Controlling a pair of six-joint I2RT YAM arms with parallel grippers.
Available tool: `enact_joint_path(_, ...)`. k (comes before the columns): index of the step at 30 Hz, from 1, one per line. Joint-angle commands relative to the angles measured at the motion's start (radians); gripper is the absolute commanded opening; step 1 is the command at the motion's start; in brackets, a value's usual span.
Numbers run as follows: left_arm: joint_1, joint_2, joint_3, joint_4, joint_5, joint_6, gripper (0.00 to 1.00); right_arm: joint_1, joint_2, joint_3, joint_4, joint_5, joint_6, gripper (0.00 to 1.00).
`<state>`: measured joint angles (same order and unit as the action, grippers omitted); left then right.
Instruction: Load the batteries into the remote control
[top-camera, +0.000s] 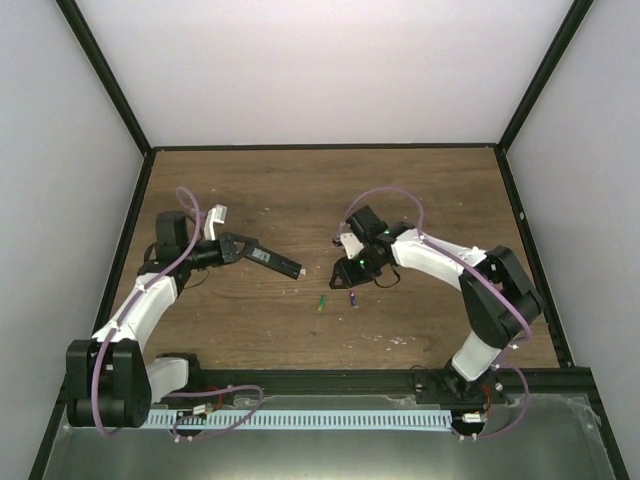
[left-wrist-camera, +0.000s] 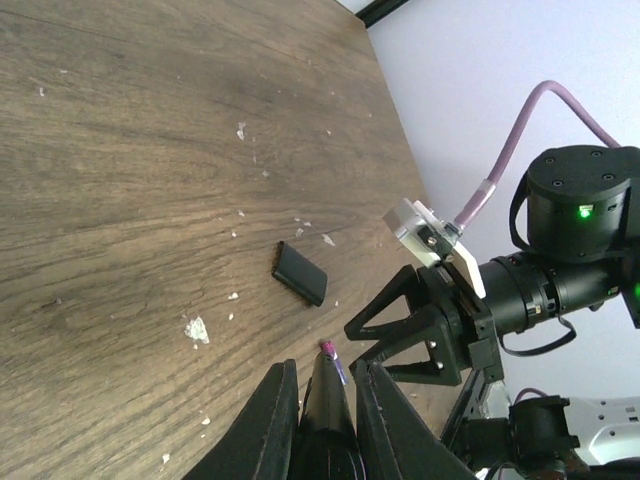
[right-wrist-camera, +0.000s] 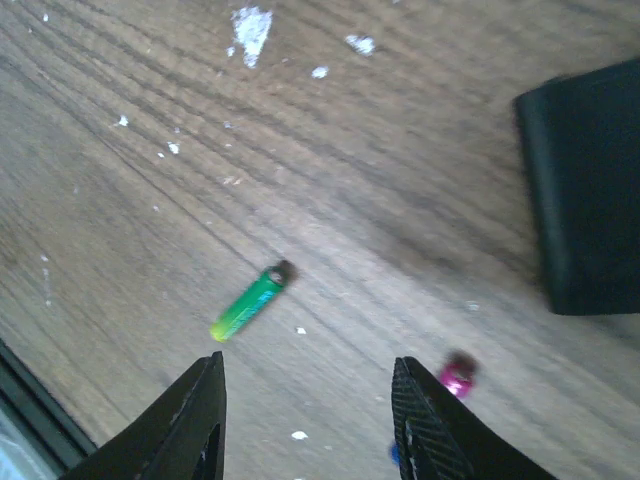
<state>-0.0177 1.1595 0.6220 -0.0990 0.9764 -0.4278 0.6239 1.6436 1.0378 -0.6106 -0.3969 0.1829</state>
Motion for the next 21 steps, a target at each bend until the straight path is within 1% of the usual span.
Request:
enact_joint_path(1,-0.002,-0.032,-0.027,-0.021,-0.006,0.027,0.0,0.06,0.052,0.08,-0.054,-0.033,0.155,0.38)
enact_joint_path(6,-0.002,-0.066,-0.042,-0.013,-0.001,0.017,0.0,0.103,0.11,0.093,-0.065,-0.004,0.199,0.38)
enact_joint_path(11,-0.002,-0.096,-0.034,-0.043,-0.008,0.034,0.0,0.13,0.143,0.128,-0.11,0.056,0.221,0.38)
enact_joint_path(21,-0.002,-0.118,-0.031,-0.059,0.002,0.031,0.0,0.204,0.27,0.282,-0.19,0.113,0.23,0.38)
